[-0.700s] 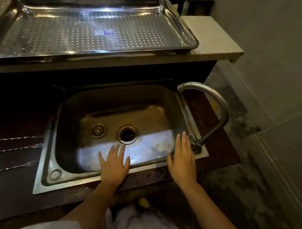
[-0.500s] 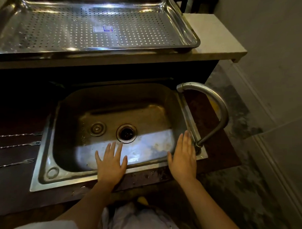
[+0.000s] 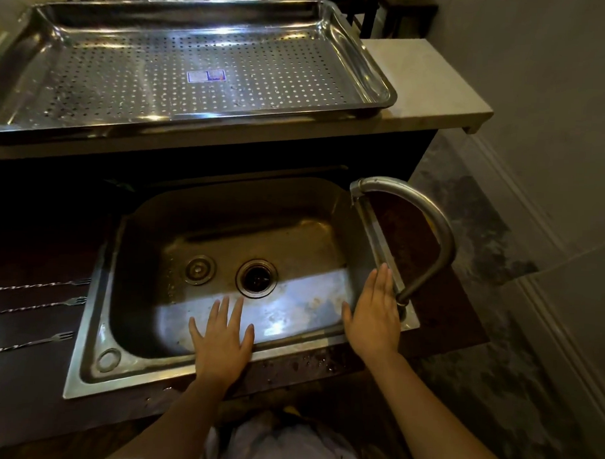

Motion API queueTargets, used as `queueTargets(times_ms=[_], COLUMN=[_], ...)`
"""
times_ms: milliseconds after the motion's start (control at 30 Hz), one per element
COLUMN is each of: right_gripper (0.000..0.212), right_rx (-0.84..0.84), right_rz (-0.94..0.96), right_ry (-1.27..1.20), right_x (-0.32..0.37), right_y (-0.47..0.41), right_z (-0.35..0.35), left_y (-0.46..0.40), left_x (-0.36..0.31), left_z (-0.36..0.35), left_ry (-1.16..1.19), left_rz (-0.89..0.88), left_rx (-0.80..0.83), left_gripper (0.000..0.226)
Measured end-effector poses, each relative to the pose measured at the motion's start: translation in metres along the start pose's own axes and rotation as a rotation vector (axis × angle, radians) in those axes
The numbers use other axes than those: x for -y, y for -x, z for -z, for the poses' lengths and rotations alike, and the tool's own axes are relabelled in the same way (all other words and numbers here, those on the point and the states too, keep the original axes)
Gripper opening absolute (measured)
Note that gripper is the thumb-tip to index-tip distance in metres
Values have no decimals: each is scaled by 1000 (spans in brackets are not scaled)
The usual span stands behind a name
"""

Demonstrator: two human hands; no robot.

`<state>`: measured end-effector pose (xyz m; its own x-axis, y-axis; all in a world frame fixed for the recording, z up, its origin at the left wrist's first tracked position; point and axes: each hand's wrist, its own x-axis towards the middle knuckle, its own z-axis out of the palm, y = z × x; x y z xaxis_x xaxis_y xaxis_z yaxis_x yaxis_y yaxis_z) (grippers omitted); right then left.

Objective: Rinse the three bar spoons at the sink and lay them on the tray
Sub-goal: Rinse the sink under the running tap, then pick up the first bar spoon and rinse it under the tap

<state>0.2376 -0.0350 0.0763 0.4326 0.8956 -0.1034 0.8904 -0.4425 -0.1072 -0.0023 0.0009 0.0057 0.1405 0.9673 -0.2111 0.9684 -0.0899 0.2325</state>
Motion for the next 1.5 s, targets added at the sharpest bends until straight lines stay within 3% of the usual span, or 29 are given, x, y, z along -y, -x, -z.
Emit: queueTargets(times_ms=[367,567,767,1100,1367,1500], right_gripper=[75,67,46,31,33,29], right_rx=[-80,5,156,280,279,246], right_rz=[7,232,521,763,897,936], right_ry=[-189,-300,-367,-459,-249,-88], right_x=[8,60,147,312,431,450], right_y=[-3,-11,-6,32,66,69], right_z=[6,1,-6,-35,-72,-83], left_y=[-1,1,18,37,20,7], left_x=[-4,14,83,251,348,363], left_z=[16,49,87,116,125,121], left_ry=[61,82,158,115,30,0], left_rz=[40,113,178,340,222,144], left_rx=[-24,-121,-152,-221,-129,-63], left_gripper=[60,59,56,43,28,36])
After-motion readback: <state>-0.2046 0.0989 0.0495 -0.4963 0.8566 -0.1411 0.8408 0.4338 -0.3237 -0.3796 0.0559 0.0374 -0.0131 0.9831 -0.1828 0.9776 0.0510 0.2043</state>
